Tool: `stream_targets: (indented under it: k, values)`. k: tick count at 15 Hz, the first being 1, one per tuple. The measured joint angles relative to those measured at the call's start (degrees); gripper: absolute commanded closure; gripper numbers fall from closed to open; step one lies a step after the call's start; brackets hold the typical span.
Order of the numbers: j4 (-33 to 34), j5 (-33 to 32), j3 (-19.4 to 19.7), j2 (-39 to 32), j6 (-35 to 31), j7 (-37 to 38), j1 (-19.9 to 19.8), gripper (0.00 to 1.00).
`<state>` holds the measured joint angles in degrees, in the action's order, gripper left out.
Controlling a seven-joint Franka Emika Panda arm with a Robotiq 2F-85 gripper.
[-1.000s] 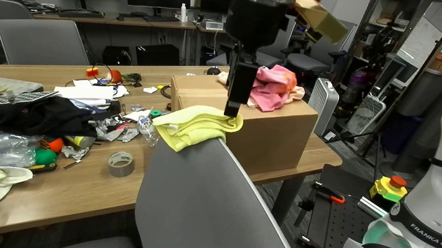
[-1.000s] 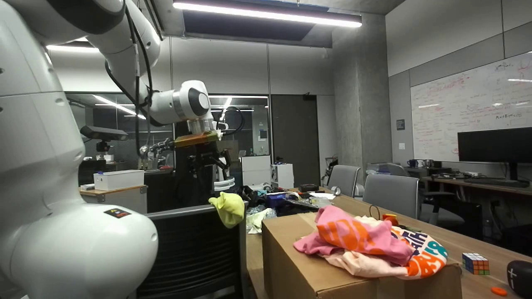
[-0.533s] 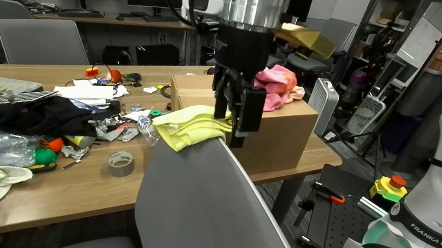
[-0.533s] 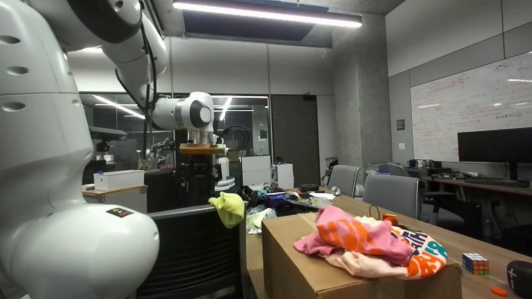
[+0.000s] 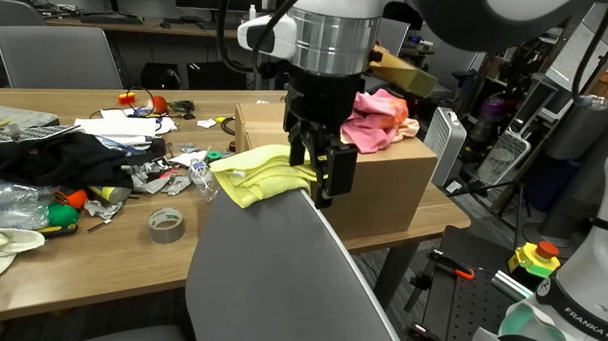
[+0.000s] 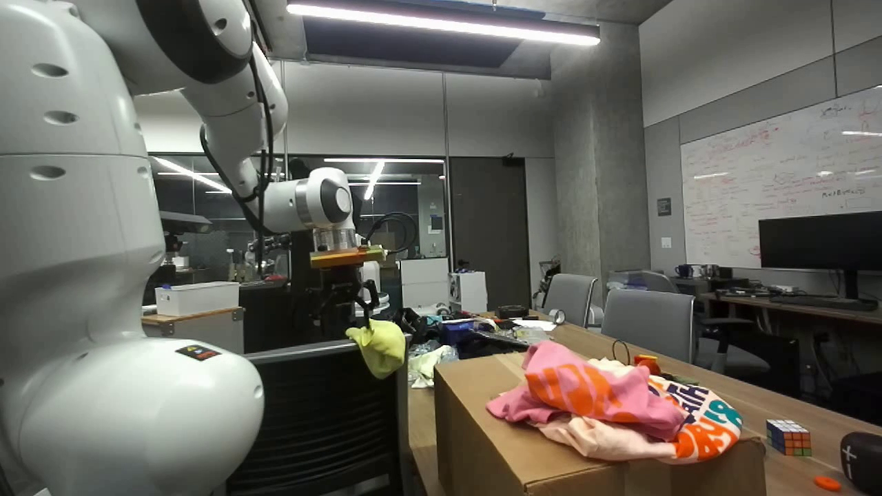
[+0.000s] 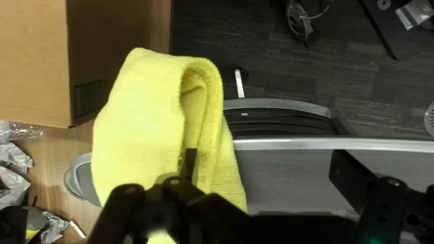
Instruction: Put the peach shirt, pink shirt and the green towel on the top of the box
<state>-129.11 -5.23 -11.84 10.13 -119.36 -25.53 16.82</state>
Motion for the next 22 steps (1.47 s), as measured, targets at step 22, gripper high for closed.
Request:
stream_targets:
  k: [22]
  values:
    - [0.8,-27.9,-1.9,-3.4,-4.5,13.0,-2.6,0.25]
